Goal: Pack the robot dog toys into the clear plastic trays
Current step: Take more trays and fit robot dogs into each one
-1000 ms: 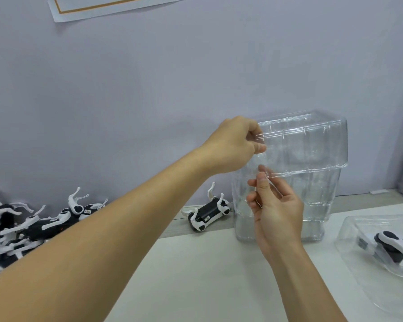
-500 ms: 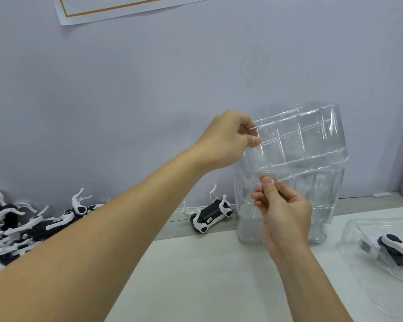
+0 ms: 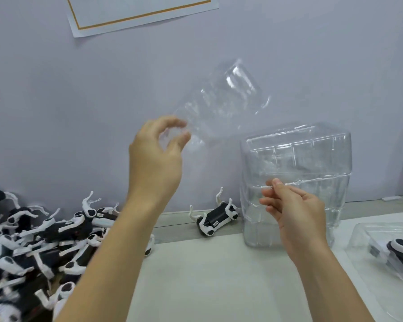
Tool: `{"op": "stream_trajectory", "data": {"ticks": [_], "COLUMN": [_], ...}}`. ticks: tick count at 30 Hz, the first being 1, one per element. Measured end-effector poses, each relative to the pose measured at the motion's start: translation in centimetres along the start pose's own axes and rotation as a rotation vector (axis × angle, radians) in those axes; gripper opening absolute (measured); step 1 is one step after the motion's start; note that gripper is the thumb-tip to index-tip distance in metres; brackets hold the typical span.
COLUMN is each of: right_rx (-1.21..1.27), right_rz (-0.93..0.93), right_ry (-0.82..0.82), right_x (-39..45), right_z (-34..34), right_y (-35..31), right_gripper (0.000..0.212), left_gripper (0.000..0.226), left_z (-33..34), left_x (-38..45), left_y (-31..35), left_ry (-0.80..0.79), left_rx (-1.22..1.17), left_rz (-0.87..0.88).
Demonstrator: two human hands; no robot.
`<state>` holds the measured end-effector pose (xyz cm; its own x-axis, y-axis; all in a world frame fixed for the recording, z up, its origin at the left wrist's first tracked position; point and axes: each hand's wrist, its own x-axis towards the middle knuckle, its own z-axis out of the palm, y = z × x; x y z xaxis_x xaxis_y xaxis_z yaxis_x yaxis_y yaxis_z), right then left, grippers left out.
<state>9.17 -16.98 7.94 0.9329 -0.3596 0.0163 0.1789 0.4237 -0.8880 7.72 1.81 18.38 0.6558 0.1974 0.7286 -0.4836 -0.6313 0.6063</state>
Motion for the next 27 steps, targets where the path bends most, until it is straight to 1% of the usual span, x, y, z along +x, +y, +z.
{"op": "stream_trajectory", "data": {"ticks": [2, 5, 7, 11, 12, 14, 16, 18, 21, 24, 25, 26, 27], "right_rx": [-0.066, -0.144, -0.178, -0.218, -0.260, -0.423, -0.613, -0.746, -0.878, -0.961, -0.988, -1.010, -1.028], "right_rz": [0.004, 0.002, -0.004, -0.012, -0.008, 0.008, 0.037, 0.065, 0.107, 0.156, 0.165, 0.163, 0.145], "right_ry": [0.005, 0.019, 0.023, -0.002, -0.009, -0.037, -0.106, -0.202, -0.340, -0.438, -0.468, -0.496, -0.521], "right_x": [0.1, 0.2, 0.1, 0.0, 0.0, 0.0, 0.0, -0.6, -1.8, -2.7, -3.0, -3.3, -3.5], "right_z": [-0.2, -0.3, -0.3, -0.1, 0.0, -0.1, -0.1, 0.3, 1.6, 2.7, 2.9, 3.2, 3.4], "right_y": [-0.3, -0.4, -0.2, -0.1, 0.0, 0.0, -0.1, -0.4, -0.4, 0.2, 0.4, 0.5, 0.6], "right_gripper": [0.020, 0.024, 0.026, 0.028, 0.028, 0.028, 0.029, 0.034, 0.051, 0.072, 0.075, 0.073, 0.065], "left_gripper": [0.012, 0.015, 0.018, 0.026, 0.030, 0.033, 0.033, 0.032, 0.035, 0.039, 0.041, 0.041, 0.040], "left_z": [-1.3, -3.2, -4.0, -4.1, -4.0, -4.0, -3.9, -4.0, -4.5, -5.2, -5.5, -5.6, -5.7], "left_x": [-3.0, -7.1, -9.4, -12.2, -12.6, -13.5, -14.2, -14.4, -14.3, -14.2, -14.2, -14.1, -14.1], "left_y": [-1.6, -3.9, -5.3, -7.2, -7.5, -8.3, -8.9, -9.4, -9.9, -10.2, -10.3, -10.3, -10.4], "left_ry": [0.020, 0.013, 0.000, -0.099, -0.122, -0.164, -0.208, -0.232, -0.229, -0.244, -0.255, -0.263, -0.269], "left_rx": [0.059, 0.087, 0.114, 0.102, 0.110, 0.116, 0.112, 0.098, 0.072, 0.083, 0.082, 0.080, 0.085], "left_rz": [-0.059, -0.187, -0.240, -0.339, -0.347, -0.364, -0.391, -0.407, -0.402, -0.354, -0.337, -0.320, -0.300]}}
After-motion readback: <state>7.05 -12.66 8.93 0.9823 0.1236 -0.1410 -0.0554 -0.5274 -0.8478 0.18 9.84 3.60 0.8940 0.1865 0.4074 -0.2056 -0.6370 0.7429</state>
